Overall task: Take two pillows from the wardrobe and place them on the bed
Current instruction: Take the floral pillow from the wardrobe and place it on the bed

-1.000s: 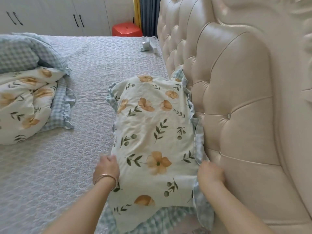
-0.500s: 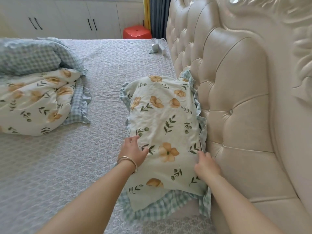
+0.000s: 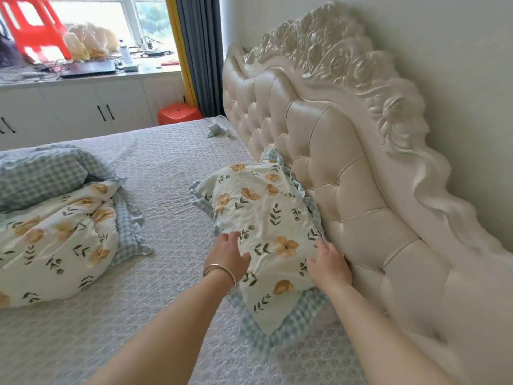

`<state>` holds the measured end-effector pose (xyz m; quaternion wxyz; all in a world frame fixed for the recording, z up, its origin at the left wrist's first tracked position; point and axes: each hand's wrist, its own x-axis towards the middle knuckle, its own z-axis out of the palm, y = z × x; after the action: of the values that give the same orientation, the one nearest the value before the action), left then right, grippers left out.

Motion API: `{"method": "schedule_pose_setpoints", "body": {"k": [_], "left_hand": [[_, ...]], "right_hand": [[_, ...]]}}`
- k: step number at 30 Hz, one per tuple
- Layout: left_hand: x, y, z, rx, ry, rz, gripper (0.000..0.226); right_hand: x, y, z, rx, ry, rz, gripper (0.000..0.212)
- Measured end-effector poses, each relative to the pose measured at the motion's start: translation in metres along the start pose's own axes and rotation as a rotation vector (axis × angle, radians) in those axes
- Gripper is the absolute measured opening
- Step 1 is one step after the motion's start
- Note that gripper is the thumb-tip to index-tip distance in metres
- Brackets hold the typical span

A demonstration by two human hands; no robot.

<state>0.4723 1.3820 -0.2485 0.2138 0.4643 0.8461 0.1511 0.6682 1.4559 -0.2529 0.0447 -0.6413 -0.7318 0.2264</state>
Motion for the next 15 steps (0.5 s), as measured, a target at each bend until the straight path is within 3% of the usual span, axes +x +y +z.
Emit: {"method": "schedule_pose_setpoints", "body": {"k": [9, 15], "left_hand": [[-0.083, -0.001, -0.054, -0.013, 0.005, 0.308, 0.06], [-0.149, -0.011, -0.064, -0.022, 0.049, 0.434, 0.057]], "right_hand": [[-0.14, -0.031, -0.021, 0.121, 0.215, 0.028, 0.052], [-0.206, -0.037, -0.02, 0.043, 0.321, 0.02, 0.062]]}}
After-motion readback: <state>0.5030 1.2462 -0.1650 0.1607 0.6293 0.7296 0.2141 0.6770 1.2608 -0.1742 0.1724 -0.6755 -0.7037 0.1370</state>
